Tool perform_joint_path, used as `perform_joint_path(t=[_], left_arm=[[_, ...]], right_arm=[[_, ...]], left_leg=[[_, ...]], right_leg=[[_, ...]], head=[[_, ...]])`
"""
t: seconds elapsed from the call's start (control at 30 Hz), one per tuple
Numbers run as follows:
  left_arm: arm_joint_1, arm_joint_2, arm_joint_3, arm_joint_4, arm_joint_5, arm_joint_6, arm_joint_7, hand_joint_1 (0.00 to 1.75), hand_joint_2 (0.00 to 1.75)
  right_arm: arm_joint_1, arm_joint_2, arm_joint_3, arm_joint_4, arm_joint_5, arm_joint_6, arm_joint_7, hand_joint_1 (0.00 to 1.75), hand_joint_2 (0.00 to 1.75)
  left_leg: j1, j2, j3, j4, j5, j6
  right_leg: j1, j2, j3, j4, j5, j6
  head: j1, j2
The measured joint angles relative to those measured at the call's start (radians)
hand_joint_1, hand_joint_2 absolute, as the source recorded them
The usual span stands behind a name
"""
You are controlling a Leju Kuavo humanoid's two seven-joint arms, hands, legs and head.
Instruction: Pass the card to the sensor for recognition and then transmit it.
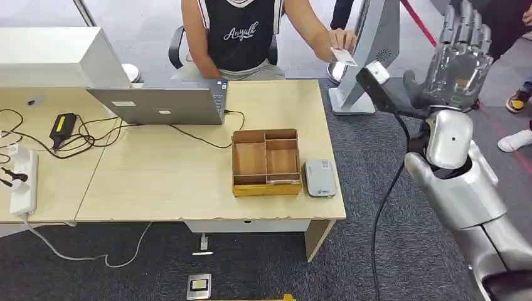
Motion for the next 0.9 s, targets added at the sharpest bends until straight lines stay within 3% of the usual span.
perform_joint_path(t=[0.3,0.47,0.73,0.9], left_arm=[[-0.011,0.0,0.0,0.0,-0.018,-0.003,0.003,0.0,0.0],[-0.007,0.001,0.0,0.0,-0.013,-0.002,0.001,0.0,0.0],[0.011,0.006,0.0,0.0,0.008,0.003,-0.009,0.0,0.0],[0.015,0.007,0.0,0.0,0.011,0.003,-0.009,0.0,0.0]], right_arm=[[-0.111,0.095,0.183,0.162,0.021,-0.041,-0.009,0.0,1.75],[-0.177,0.18,0.286,0.271,0.049,0.013,-0.095,0.0,1.75],[-0.248,0.348,0.422,0.494,-0.033,-0.087,-0.14,0.0,1.75],[-0.252,0.38,0.447,0.544,-0.045,-0.093,-0.146,0.0,1.75]], left_leg=[[0.001,-0.001,0.0,0.0,0.001,-0.001],[0.001,-0.001,-0.001,0.0,0.001,-0.001],[0.001,-0.001,-0.001,0.0,0.001,-0.001],[0.001,-0.001,-0.001,0.0,0.001,-0.001]], right_leg=[[0.001,0.0,0.0,0.001,0.0,0.0],[0.001,0.0,-0.001,0.001,0.0,0.0],[0.001,0.0,-0.002,0.001,-0.001,-0.001],[0.001,0.0,-0.002,0.001,-0.001,-0.001]], head=[[0.0,0.0],[0.0,0.0],[0.0,0.0],[0.0,0.0]])
